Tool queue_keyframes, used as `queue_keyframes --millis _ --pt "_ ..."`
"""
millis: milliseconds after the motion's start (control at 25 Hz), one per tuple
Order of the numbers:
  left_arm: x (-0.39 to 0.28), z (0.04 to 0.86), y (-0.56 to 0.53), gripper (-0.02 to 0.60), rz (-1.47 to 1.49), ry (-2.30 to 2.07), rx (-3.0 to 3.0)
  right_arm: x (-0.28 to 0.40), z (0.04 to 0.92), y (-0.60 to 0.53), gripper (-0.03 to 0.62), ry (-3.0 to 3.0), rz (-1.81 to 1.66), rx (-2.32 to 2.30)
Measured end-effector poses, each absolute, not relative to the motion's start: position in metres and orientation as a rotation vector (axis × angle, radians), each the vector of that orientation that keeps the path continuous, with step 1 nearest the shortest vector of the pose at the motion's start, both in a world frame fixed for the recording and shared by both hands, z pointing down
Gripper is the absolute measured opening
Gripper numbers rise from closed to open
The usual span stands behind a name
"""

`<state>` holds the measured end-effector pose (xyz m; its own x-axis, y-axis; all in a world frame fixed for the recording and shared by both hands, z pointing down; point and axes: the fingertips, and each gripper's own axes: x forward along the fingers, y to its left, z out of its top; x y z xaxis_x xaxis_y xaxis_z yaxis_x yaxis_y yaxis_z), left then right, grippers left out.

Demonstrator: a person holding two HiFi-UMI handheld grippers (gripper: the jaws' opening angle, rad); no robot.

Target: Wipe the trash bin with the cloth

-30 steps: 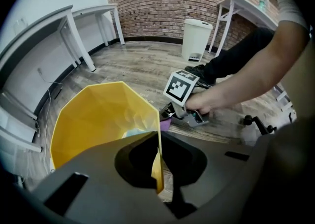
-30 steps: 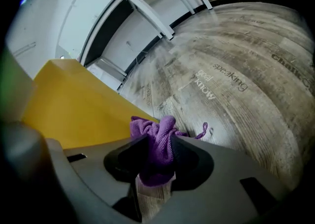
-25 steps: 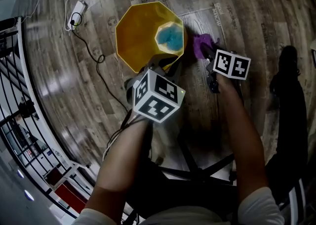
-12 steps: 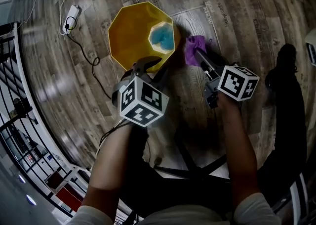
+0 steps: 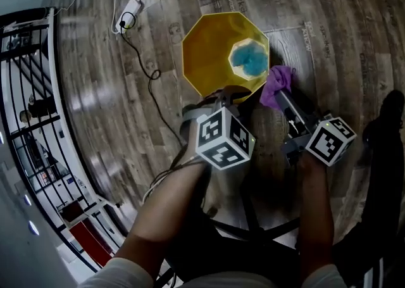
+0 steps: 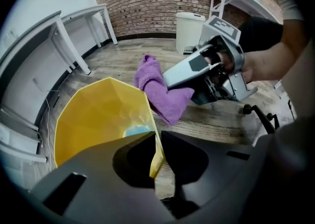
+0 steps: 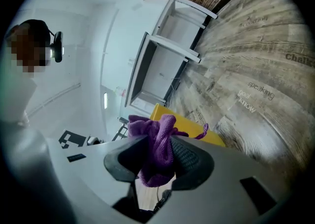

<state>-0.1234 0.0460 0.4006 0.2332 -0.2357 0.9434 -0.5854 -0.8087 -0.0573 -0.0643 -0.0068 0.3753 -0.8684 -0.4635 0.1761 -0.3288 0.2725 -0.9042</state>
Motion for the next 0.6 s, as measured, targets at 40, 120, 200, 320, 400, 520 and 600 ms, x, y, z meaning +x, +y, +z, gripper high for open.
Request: queue_keyframes --millis 40,120,200,320,400,520,600 --pt "-0.124 0.400 0.046 0.040 1.598 -0.763 2.204 -0.067 0.377 -0.007 0.140 2.402 -1.667 -0.747" --pt "-0.125 0.399 0.046 0.040 1.592 -0.762 2.206 -0.069 0.378 -0.009 0.141 2.403 -1.670 -0.734" --pt "-0.124 0.398 0.045 0.040 1.588 -0.760 2.211 -0.068 0.380 -0.011 0.141 2.403 -1.672 -0.727" --pt "-0.124 0.399 0.046 0.040 1.584 -0.757 2.215 -0.068 0.391 -0.012 0.141 2.401 -1.686 -0.747" --pt "-0.124 0.398 0.047 0.040 1.581 -0.758 2.219 -0.069 0.400 -0.012 0.141 2.395 -1.698 -0.768" --pt "-0.129 0.397 0.047 0.040 1.586 -0.767 2.218 -0.076 0.413 -0.015 0.141 2.376 -1.713 -0.786" --pt "-0.131 0.398 0.046 0.040 1.590 -0.770 2.212 -0.079 0.424 -0.018 0.140 2.371 -1.730 -0.805"
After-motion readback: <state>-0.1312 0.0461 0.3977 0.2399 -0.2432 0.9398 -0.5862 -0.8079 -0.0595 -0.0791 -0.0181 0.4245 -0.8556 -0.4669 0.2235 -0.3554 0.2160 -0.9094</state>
